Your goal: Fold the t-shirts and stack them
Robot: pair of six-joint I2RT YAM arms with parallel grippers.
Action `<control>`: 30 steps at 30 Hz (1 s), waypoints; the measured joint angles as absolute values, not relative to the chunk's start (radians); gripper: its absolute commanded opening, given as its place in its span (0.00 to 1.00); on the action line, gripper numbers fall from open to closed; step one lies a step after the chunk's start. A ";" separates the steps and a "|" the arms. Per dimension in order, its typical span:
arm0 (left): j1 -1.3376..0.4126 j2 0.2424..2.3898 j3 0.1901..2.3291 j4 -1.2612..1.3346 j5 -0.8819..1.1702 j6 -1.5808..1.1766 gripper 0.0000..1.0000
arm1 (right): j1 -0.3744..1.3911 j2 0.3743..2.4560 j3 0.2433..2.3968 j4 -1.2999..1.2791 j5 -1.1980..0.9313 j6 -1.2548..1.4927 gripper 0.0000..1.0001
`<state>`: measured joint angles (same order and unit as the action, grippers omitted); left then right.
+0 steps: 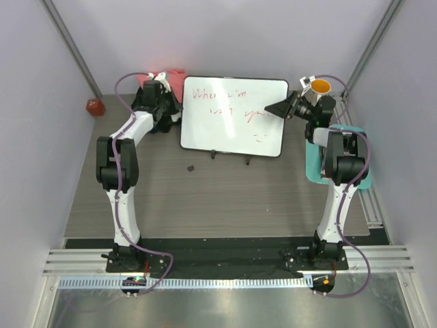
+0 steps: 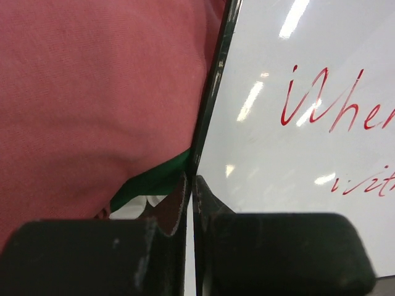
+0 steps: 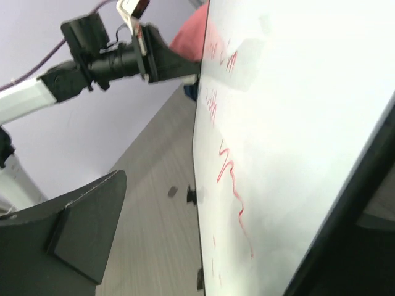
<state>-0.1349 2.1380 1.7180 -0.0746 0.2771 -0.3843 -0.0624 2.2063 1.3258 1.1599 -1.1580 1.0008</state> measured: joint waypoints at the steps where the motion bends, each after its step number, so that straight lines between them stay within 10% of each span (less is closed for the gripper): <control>1: -0.135 2.138 1.715 -0.080 0.281 -0.385 0.02 | -0.063 2.188 1.356 1.089 -1.154 0.940 1.00; 10: -0.159 2.136 1.707 -0.095 0.323 -0.389 0.02 | -0.064 2.052 1.547 0.482 -1.049 0.462 1.00; 30: -0.140 2.132 1.733 -0.094 0.324 -0.416 0.14 | -0.020 2.046 1.402 0.278 -0.886 0.284 1.00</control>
<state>-0.1398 2.1323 1.7332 -0.0944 0.3237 -0.4160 -0.0196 2.0460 1.4021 0.2783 -0.8860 0.2844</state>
